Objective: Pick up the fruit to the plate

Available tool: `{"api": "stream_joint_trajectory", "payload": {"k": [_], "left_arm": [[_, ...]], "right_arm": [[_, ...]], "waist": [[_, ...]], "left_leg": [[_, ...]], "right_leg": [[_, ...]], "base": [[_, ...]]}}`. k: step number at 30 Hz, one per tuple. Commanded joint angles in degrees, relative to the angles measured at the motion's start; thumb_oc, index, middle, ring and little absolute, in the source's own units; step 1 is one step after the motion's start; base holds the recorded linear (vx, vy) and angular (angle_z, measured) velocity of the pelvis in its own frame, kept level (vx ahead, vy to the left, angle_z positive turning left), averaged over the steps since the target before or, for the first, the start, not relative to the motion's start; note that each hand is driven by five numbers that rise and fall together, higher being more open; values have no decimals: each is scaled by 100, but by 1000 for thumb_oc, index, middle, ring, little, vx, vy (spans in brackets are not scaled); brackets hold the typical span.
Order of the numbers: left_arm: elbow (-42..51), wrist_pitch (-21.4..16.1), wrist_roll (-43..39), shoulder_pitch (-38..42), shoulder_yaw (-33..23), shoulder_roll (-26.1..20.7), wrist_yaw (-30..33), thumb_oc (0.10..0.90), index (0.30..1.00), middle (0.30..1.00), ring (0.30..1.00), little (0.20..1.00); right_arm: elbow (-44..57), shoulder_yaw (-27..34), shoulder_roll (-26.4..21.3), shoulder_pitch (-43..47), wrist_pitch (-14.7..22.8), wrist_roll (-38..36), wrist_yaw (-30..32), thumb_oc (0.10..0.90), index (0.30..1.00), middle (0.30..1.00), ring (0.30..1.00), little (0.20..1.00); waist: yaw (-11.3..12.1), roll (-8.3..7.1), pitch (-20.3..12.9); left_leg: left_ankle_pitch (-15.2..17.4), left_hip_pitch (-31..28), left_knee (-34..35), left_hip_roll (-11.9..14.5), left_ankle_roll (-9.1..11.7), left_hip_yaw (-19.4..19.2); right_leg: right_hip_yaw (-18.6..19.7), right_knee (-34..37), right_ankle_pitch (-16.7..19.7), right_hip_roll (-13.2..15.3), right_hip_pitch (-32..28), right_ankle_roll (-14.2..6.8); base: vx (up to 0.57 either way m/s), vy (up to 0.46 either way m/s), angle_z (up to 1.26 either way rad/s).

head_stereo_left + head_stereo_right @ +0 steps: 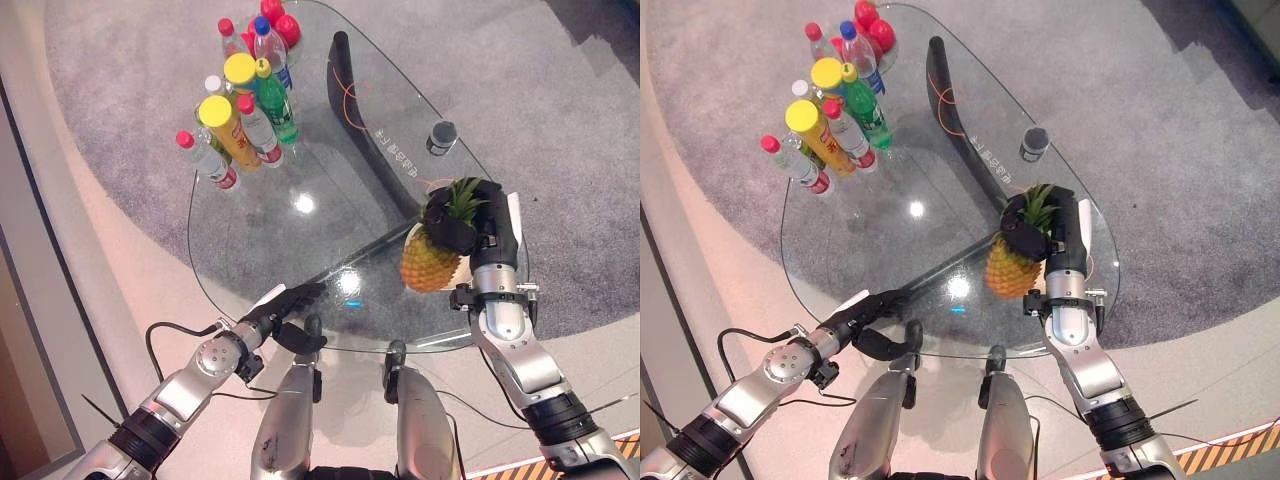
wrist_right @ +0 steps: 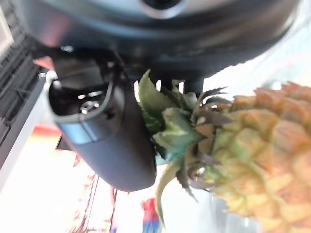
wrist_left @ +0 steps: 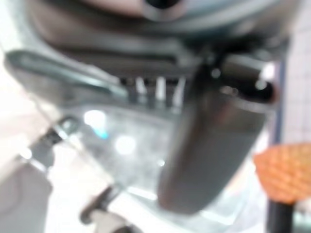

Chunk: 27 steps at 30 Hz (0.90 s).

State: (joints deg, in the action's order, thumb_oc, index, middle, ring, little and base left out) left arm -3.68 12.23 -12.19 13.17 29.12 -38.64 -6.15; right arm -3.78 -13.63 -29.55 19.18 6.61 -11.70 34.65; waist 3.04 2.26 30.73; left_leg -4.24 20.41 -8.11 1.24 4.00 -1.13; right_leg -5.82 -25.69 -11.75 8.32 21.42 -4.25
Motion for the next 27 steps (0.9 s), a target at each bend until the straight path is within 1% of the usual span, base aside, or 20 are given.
{"api": "stream_joint_trajectory", "payload": {"k": [1, 7, 9, 14, 16, 20, 23, 27], "left_arm": [[513, -120, -306, 97, -88, -81, 208, 800, 900, 900, 900, 900], [463, -144, -418, 47, -17, -74, 238, 800, 900, 900, 900, 900], [451, -132, -464, 99, 55, -58, 290, 800, 900, 900, 900, 900], [378, -109, -511, 261, 217, -24, 409, 800, 900, 900, 900, 900], [377, -121, -586, 315, 265, -29, 459, 800, 900, 900, 900, 900], [398, -53, -711, 424, 368, 19, 559, 800, 900, 900, 900, 900], [344, -21, -778, 525, 460, 56, 617, 800, 900, 900, 900, 900], [297, -43, -789, 637, 542, 64, 695, 800, 900, 900, 900, 900]], "right_arm": [[628, 407, -311, 832, 811, 717, 848, 100, 300, 300, 300, 200], [360, 390, -377, 1097, 928, 1200, 1338, 100, 300, 300, 300, 200], [240, 351, -453, 1228, 848, 1543, 1523, 100, 300, 300, 300, 200], [-93, 264, -510, 1453, 920, 1687, 1955, 100, 300, 300, 300, 200], [-273, 217, -533, 1540, 1033, 1698, 2195, 100, 300, 300, 300, 200], [-603, 178, -485, 1724, 1253, 1680, 2435, 100, 300, 300, 300, 200], [-904, 153, -412, 1862, 1391, 1852, 2647, 100, 300, 300, 300, 200], [-1097, 46, -406, 2011, 1280, 1989, 2798, 100, 300, 300, 300, 200]], "waist": [[-142, -147, -93], [-132, -59, -93], [-125, -35, -93], [-105, -1, -93], [-99, 27, -93], [-79, 95, -93], [-58, 143, -93], [-33, 191, -93]], "left_leg": [[766, 81, -1256, -423, -441, -194], [752, 379, -1353, -438, -435, -221], [742, 506, -1381, -439, -430, -231], [759, 836, -1505, -454, -435, -241], [758, 982, -1546, -467, -442, -241], [758, 1203, -1601, -480, -440, -241], [780, 1369, -1672, -490, -447, -240], [777, 1559, -1702, -523, -455, -253]], "right_leg": [[-286, 1169, 1318, -52, -317, -3], [-286, 1052, 1331, -57, 0, 3], [-289, 1011, 1336, -51, 133, 0], [-303, 868, 1336, -30, 488, -19], [-314, 814, 1337, -27, 641, -21], [-303, 706, 1327, -28, 890, -14], [-300, 594, 1306, -27, 1077, -8], [-329, 528, 1318, -34, 1299, -10]], "base": [[0, 0, 0], [0, 0, 0], [-16, 7, 0], [-1, -3, 1], [0, 0, 0], [-5, 8, 1], [0, 0, 0], [0, 0, 0]]}}
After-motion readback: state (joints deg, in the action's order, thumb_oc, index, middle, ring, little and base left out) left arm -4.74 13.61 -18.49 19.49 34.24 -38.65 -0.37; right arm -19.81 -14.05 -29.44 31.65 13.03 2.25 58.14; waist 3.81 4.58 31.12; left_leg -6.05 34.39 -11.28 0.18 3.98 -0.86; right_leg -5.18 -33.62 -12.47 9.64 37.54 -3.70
